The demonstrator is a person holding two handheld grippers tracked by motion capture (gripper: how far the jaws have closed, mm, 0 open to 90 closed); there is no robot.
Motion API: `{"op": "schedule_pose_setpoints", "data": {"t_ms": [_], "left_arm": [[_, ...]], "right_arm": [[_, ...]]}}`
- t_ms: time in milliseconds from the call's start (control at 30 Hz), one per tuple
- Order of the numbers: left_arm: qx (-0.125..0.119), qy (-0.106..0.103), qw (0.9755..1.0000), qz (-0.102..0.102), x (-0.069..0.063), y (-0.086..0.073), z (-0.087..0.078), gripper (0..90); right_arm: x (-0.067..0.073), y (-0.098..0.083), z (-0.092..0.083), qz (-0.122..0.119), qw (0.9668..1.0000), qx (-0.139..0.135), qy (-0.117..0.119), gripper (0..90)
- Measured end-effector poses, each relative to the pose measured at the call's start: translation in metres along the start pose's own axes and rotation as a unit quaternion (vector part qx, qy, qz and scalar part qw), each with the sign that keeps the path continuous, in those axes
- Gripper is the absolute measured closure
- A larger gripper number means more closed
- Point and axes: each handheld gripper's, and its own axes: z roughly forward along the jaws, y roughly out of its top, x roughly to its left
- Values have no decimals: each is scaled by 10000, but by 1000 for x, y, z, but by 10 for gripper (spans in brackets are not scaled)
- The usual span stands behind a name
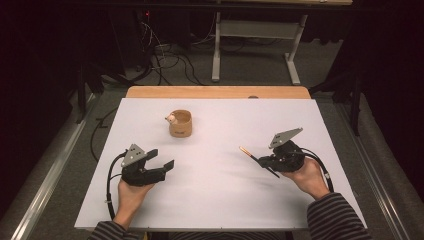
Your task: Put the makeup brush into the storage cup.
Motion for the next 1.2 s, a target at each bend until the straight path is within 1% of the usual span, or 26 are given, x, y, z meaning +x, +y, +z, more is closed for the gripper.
{"op": "schedule_pose_setpoints", "data": {"t_ms": [33, 67, 100, 200, 267, 300, 467, 567, 700, 767, 833, 900, 1000, 1067, 1100, 1133, 1200], "left_arm": [[3, -3, 10000, -3, 0, 0, 0, 259], [-1, -5, 10000, 0, -1, 0, 0, 259], [-7, -6, 10000, 8, -1, 0, 0, 259], [-58, -55, 10000, 5, -4, 1, -2, 259], [-61, -91, 9999, 26, -6, 1, -2, 258], [-68, -111, 9999, 33, -7, 1, -1, 258], [-70, -195, 9998, 66, -13, 2, 0, 256], [-119, -250, 9996, 72, -16, 3, 0, 253], [-131, -374, 9992, -2, -18, 4, 1, 249], [-140, -394, 9991, -14, -19, 5, 1, 248], [-152, -461, 9988, -99, -20, 6, 2, 244], [-169, -477, 9986, -126, -20, 7, 2, 233], [-172, -498, 9985, -140, -22, 8, 3, 231], [-174, -531, 9983, -134, -24, 9, 2, 230], [-177, -547, 9983, -117, -24, 9, 2, 229], [-175, -563, 9982, -105, -25, 10, 2, 229], [-170, -588, 9981, -57, -27, 12, 3, 229]], "right_arm": [[1, 0, -1, 18, 10000, -59, 9, 857], [2, 0, -1, -43, 9999, -136, 28, 857], [4, 0, -1, 4, 9998, -181, 41, 856], [9, 0, -1, -115, 9997, -223, 0, 857], [13, -1, -2, -66, 9995, -312, 7, 856], [13, -1, -1, -139, 9993, -360, 10, 856], [21, -1, 0, -65, 9983, -572, 100, 857], [25, -2, -1, -102, 9973, -731, 57, 857], [27, -4, -3, -31, 9957, -929, 48, 857], [28, -6, -4, -14, 9946, -1037, 58, 856], [29, -6, -4, 8, 9933, -1156, 81, 857], [30, -5, -5, 8, 9928, -1197, 80, 856], [31, -4, -5, 57, 9917, -1272, 154, 856], [32, -3, -3, 31, 9909, -1334, 180, 856], [33, -3, -3, 44, 9908, -1342, 188, 857], [33, -2, -2, 3, 9906, -1358, 189, 856], [34, 0, -1, 33, 9903, -1370, 222, 856]]}}
